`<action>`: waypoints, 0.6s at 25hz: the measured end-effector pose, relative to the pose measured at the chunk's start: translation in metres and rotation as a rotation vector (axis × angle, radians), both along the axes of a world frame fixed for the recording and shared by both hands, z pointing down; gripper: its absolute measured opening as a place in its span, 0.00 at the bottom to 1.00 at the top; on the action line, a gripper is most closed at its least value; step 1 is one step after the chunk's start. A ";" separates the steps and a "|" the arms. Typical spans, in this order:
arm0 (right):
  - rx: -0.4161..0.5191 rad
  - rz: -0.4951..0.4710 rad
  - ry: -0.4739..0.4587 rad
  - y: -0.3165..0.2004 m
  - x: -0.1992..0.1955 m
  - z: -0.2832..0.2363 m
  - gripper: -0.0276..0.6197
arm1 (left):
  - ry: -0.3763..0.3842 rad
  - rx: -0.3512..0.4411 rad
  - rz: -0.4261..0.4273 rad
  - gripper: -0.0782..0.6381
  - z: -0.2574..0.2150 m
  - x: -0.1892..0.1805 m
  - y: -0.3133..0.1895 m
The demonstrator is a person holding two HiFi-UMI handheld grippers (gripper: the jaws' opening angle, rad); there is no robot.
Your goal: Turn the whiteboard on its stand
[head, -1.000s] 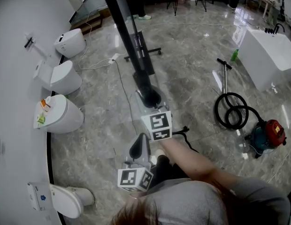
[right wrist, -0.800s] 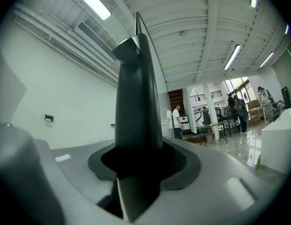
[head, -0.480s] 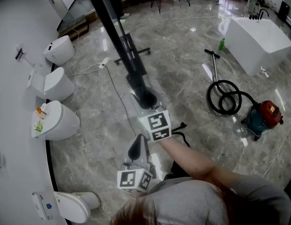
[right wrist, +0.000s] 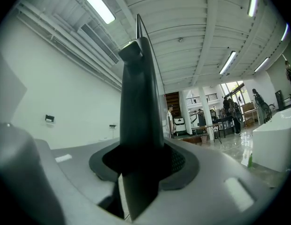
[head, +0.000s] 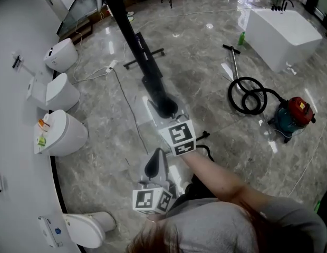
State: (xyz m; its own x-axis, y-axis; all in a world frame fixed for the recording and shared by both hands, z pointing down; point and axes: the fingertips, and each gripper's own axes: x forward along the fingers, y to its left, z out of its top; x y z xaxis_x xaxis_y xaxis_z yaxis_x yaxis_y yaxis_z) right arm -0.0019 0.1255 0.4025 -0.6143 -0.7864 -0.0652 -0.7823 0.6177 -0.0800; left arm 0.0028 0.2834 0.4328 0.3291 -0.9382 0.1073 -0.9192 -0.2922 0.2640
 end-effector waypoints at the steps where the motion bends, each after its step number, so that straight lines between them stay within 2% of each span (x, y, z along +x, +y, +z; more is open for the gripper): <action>1: 0.002 0.003 0.001 0.004 0.001 0.000 0.29 | -0.001 -0.004 0.008 0.10 0.002 0.002 0.006; 10: 0.013 0.012 0.003 0.036 0.019 0.000 0.28 | 0.005 -0.029 0.049 0.10 0.013 0.018 0.044; 15: 0.022 0.003 0.020 0.054 0.024 0.003 0.29 | 0.009 -0.005 0.022 0.10 0.004 0.016 0.053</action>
